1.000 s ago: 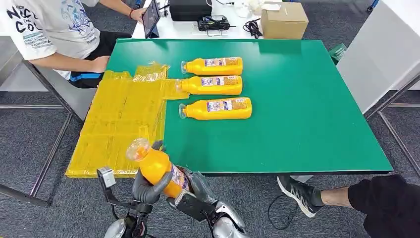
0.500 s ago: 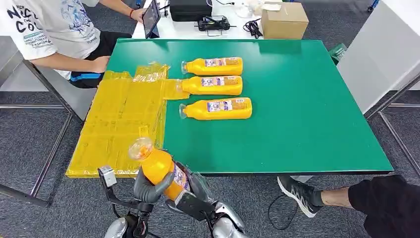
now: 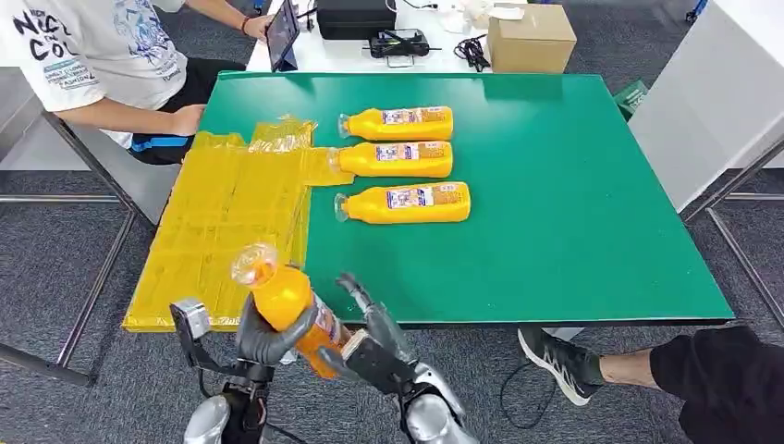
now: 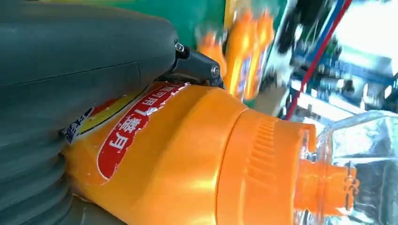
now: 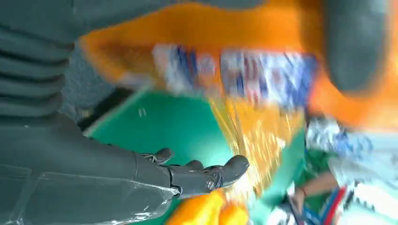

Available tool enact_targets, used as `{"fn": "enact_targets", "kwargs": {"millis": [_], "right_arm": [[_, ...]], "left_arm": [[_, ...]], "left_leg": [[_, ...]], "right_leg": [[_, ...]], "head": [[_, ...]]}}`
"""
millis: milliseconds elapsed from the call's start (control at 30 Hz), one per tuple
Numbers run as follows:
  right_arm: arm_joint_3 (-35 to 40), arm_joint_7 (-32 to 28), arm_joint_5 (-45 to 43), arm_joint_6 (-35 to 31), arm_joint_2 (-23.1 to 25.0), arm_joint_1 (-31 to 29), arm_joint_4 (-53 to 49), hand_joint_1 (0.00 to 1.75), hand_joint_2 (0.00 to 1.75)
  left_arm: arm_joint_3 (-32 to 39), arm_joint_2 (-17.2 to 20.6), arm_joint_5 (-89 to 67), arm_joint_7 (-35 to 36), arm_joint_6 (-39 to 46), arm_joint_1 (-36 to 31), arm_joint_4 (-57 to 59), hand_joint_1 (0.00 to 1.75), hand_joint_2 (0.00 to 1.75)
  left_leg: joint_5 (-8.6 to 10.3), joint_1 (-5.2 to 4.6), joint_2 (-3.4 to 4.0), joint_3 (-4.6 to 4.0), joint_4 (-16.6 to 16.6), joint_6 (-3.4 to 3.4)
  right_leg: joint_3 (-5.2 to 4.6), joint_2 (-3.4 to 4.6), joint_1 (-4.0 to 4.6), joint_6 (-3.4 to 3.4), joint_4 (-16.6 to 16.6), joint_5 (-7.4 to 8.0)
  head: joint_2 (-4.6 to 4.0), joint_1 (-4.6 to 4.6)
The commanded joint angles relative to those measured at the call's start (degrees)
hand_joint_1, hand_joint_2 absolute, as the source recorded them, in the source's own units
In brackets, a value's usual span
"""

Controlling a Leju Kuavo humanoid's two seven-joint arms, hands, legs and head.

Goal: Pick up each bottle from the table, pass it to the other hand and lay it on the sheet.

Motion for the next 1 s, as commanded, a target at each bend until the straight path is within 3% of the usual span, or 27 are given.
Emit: {"fn": "enact_targets", "kwargs": {"millis": [33,67,267,333,467,533,600,700,833,933,1000], "right_arm": [[-9.7,-3.0,-5.6,-0.3,0.9,5.1,-23.9,0.0,0.0],[-11.5,-4.9,-8.9,-1.4,1.7,5.3,-27.1,0.0,0.0],[-13.2,-3.8,-11.0,-0.1,1.8,7.5,-31.6,0.0,0.0],[-15.1,-7.5,-14.0,-2.5,2.9,6.6,-32.1,0.0,0.0],[-16.3,-5.4,-16.1,-1.1,2.5,4.4,-32.8,0.0,0.0],[-15.1,-5.3,-16.6,-0.3,2.3,3.2,-30.2,0.0,0.0],[-14.0,-5.7,-18.0,0.7,2.7,0.2,-28.0,0.0,0.0],[-11.9,-5.1,-19.2,1.7,2.6,-1.7,-25.8,0.0,0.0],[-10.8,-5.3,-19.5,1.9,2.4,-1.7,-24.5,0.0,0.0],[-10.4,-5.1,-19.8,2.4,2.1,-1.6,-24.2,0.0,0.0],[-9.4,-4.9,-20.0,3.0,2.0,-1.8,-22.1,0.0,0.0]], "left_arm": [[13.6,-1.7,-23.0,-1.3,13.4,-9.2,-7.1,1.75,1.75],[13.5,-1.1,-32.1,-1.9,19.0,-10.4,-8.9,1.75,1.75],[14.8,-1.7,-36.3,-0.3,19.1,-11.7,-11.3,1.75,1.75],[14.9,-1.5,-44.4,-2.1,24.6,-13.3,-10.9,1.75,1.75],[13.9,0.8,-56.2,-0.8,28.0,-18.8,-11.7,1.75,1.75],[11.6,3.7,-64.5,0.5,29.9,-21.2,-9.8,1.75,1.75],[7.3,8.2,-74.0,2.3,30.6,-24.4,-4.0,1.75,1.75],[1.0,13.7,-84.7,5.1,32.5,-30.2,14.4,1.75,1.75],[-0.7,14.7,-84.9,4.8,39.2,-33.5,27.6,1.75,1.75],[-3.5,16.2,-89.1,6.8,36.9,-34.0,29.3,1.75,1.75],[-4.5,16.7,-87.8,6.0,37.2,-35.4,36.8,1.75,1.75]], "left_leg": [[-0.07,0.05,-0.19,0.03,0.1,-0.07],[0.0,0.03,-0.14,-0.11,0.1,-0.04],[0.01,0.03,-0.14,0.05,0.0,-0.02],[-0.04,0.04,-0.11,0.18,0.0,-0.03],[-0.04,0.05,-0.18,0.08,0.1,-0.07],[-0.04,0.09,-0.19,0.15,0.1,-0.08],[-0.01,0.07,-0.11,0.2,0.0,-0.08],[0.1,0.0,-0.1,0.22,-0.1,-0.07],[0.23,-0.01,-0.15,0.27,-0.1,-0.06],[0.16,0.03,0.04,0.31,-0.1,-0.09],[0.16,0.01,0.1,0.35,-0.1,-0.09]], "right_leg": [[0.09,-0.2,0.06,-0.12,0.1,-0.14],[-0.06,-0.14,0.04,-0.07,0.1,-0.05],[0.11,-0.13,0.04,-0.06,0.0,-0.06],[0.26,-0.1,0.04,-0.08,0.0,-0.1],[0.15,-0.21,0.06,-0.12,0.2,-0.15],[0.22,-0.2,0.1,-0.15,0.1,-0.13],[0.25,-0.09,0.08,-0.14,0.1,-0.07],[0.24,-0.1,0.01,-0.13,0.0,0.03],[0.28,-0.13,0.0,-0.22,0.0,0.11],[0.29,0.04,0.04,-0.24,0.0,0.12],[0.33,0.03,0.03,-0.25,0.0,0.1]], "head": [[0.0,0.0],[0.0,-0.02],[0.0,0.0],[0.0,0.0],[0.0,0.0],[0.0,-0.02],[0.0,0.0],[0.0,-0.02],[0.0,-0.04],[0.0,-0.02],[0.0,-0.04]]}}
